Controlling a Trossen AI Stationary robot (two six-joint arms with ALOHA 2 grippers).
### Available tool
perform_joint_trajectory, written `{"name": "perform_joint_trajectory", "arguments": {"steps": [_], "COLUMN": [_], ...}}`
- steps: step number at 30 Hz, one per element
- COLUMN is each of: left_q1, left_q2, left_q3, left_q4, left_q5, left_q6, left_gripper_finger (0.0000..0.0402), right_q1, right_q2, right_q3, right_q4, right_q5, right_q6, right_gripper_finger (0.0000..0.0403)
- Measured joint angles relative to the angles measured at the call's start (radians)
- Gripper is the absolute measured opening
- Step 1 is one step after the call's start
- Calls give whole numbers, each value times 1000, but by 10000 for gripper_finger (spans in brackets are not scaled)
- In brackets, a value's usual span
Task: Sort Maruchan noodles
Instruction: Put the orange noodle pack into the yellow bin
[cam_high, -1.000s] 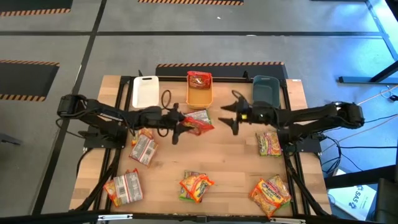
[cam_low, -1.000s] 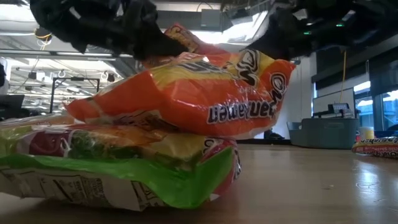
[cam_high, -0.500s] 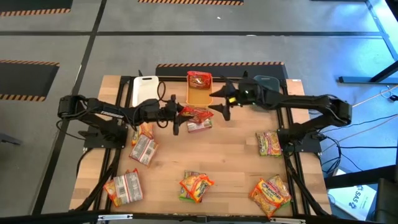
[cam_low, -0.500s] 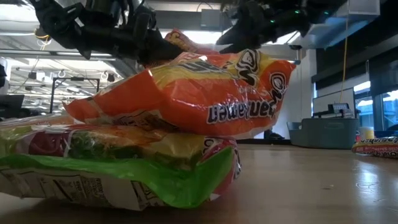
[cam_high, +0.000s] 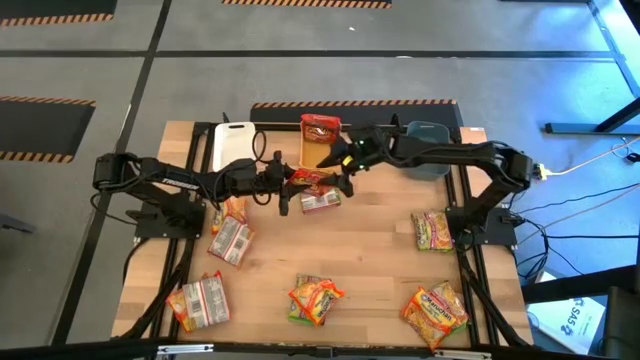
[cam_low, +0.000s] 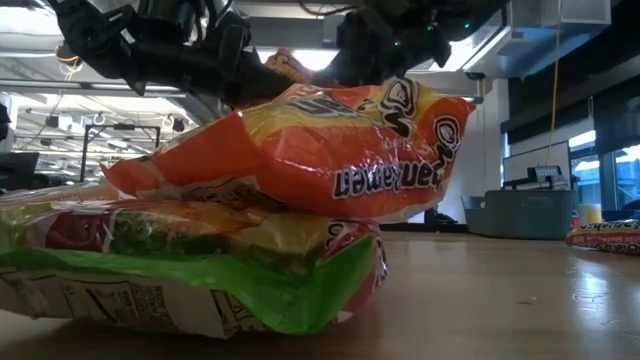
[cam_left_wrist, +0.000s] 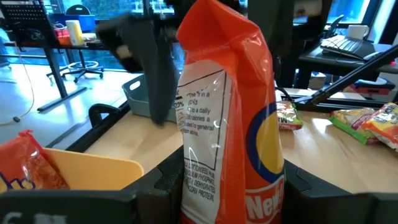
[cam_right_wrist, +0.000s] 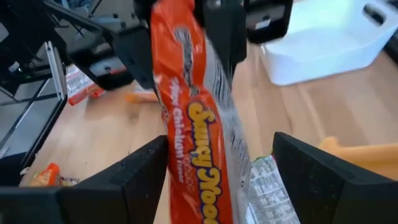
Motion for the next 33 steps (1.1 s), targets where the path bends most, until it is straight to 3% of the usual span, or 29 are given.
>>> {"name": "perform_joint_trajectory", "arguments": {"steps": [8, 19, 23, 28, 33], "left_q1": [-1, -2, 3, 0, 1], "left_q2": [0, 0, 0, 0, -69], "left_q3": [0, 0, 2, 2, 3], "left_q4": [-5, -18, -32, -69, -232], "left_q5": [1, 9, 15, 11, 7], "left_q6": [-8, -26, -20, -23, -40], "left_gripper_finger": [137, 138, 152, 194, 209], "right_q1": [43, 46, 46, 46, 46], "right_q2": [53, 53, 53, 53, 42], "right_q3": [0, 0, 0, -1, -1], "right_q4": [47, 49, 48, 50, 56], "right_q5": [15, 28, 33, 58, 67], "right_q6": [-17, -38, -29, -25, -30], "right_gripper_finger": [264, 93, 88, 111, 94]}}
